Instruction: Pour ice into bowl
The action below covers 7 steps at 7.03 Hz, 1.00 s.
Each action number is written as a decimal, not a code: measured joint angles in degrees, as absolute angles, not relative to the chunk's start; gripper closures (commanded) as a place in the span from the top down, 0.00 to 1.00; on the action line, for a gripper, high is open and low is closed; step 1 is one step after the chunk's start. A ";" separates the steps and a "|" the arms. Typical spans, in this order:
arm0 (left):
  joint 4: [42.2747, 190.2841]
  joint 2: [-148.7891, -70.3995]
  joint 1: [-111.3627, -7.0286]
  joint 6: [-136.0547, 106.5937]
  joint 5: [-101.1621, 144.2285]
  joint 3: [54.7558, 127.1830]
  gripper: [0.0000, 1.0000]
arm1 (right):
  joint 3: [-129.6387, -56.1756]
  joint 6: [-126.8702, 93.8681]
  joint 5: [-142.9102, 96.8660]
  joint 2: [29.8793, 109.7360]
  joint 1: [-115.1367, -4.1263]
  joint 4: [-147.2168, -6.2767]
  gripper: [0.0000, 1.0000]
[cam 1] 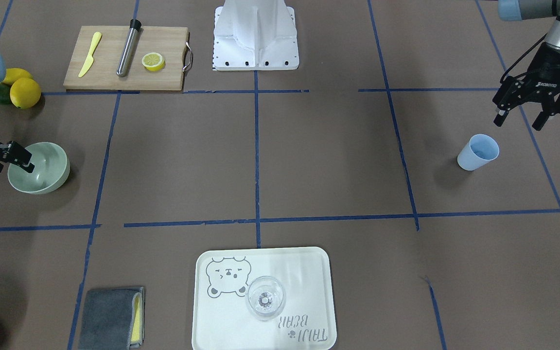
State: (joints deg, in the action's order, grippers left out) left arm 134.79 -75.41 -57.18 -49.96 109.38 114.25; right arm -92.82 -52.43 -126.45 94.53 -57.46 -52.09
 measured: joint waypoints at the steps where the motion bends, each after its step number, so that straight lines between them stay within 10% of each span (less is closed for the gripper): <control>1: 135.10 -75.41 -55.71 -51.36 108.54 114.25 1.00 | -92.83 -51.94 -126.42 94.91 -57.43 -52.05 0.00; 7: 136.29 -74.46 -51.01 -52.76 103.02 114.64 1.00 | -99.25 -52.13 -132.10 95.11 -57.52 -51.93 0.00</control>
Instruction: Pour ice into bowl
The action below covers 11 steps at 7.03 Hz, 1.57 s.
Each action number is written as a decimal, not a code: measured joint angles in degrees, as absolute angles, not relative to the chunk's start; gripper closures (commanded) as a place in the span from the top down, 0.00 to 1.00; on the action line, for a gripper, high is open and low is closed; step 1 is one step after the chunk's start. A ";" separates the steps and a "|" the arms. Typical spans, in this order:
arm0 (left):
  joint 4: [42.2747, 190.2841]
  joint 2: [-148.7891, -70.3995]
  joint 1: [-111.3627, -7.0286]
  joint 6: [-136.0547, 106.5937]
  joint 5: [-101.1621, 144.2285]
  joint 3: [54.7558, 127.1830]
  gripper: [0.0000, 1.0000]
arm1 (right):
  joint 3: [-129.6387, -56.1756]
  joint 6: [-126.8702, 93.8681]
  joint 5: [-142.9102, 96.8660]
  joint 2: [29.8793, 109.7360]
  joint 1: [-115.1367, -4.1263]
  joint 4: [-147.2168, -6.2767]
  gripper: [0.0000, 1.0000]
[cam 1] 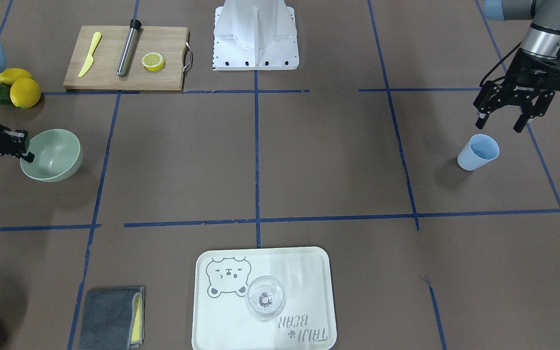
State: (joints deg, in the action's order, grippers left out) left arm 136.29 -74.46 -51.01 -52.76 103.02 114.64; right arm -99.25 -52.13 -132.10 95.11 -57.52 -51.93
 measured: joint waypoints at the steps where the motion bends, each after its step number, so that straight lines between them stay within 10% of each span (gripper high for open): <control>1: 138.76 -72.41 -49.05 -53.83 100.92 114.88 1.00 | -101.15 -55.16 -133.61 93.93 -57.45 -52.09 0.00; 8: 149.26 -63.77 -27.43 -71.22 78.05 111.94 1.00 | -101.74 -82.72 -123.33 60.13 -37.38 -73.17 0.00; 11: 149.53 -64.23 -21.77 -75.43 70.54 109.63 1.00 | -85.36 -85.10 -114.70 41.89 -30.80 -76.50 0.00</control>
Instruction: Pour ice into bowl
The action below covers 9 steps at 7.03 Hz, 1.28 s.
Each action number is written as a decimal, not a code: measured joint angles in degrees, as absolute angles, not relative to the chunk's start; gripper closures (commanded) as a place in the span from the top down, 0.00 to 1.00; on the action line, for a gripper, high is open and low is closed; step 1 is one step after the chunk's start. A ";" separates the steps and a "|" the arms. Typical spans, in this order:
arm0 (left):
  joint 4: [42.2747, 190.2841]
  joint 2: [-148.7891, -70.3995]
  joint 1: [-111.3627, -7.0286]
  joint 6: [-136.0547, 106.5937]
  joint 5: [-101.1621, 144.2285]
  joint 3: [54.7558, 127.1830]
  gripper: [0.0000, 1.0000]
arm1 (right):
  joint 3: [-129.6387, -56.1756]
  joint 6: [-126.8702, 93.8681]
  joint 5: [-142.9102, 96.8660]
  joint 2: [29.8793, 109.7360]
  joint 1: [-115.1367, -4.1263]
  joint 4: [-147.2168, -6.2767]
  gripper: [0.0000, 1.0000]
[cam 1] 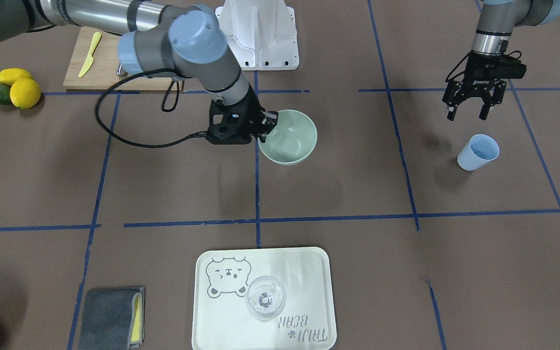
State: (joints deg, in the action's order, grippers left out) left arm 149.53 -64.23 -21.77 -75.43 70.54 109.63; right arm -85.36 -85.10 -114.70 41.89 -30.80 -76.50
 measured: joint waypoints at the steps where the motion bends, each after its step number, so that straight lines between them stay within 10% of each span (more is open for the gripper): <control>1: 149.53 -64.59 -21.49 -75.60 69.12 108.76 1.00 | -78.28 -85.05 -112.15 36.91 -29.27 -76.18 0.00; 4: 149.72 -66.82 -21.31 -75.67 66.35 105.81 0.99 | -70.00 -84.93 -107.46 31.16 -25.64 -75.79 0.10; 6: 149.76 -69.01 -21.35 -75.67 65.23 103.66 0.99 | -68.26 -84.96 -106.41 30.07 -24.81 -75.66 1.00; 9: 149.77 -70.94 -21.36 -75.66 60.49 100.92 0.98 | -68.23 -86.00 -106.19 29.83 -24.68 -75.41 1.00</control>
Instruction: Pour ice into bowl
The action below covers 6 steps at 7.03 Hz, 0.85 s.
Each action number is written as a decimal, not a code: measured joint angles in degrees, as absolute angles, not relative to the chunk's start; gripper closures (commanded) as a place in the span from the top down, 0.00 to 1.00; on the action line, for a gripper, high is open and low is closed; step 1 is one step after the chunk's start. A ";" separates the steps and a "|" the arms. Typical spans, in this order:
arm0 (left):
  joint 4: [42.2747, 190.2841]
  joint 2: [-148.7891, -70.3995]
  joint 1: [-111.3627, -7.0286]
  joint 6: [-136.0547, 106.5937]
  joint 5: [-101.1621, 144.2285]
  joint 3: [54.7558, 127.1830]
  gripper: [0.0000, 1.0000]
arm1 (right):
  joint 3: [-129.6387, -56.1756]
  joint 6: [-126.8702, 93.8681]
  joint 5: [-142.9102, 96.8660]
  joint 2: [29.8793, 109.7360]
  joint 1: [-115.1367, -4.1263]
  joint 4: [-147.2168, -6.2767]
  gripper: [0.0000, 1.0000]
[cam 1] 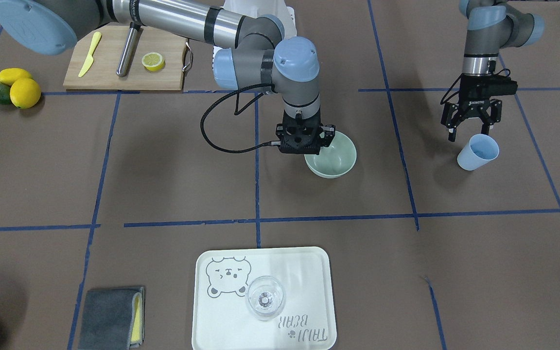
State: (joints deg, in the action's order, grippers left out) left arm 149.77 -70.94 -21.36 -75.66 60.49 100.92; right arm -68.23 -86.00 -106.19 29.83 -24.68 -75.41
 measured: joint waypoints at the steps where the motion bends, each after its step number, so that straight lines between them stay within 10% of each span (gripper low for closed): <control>1: 149.76 -71.17 -21.36 -75.62 59.00 99.94 0.98 | -68.45 -86.46 -106.18 29.80 -24.69 -75.36 1.00; 6: 149.83 -76.46 -21.36 -75.67 56.44 94.01 0.96 | -71.78 -87.10 -106.43 29.71 -25.52 -75.54 1.00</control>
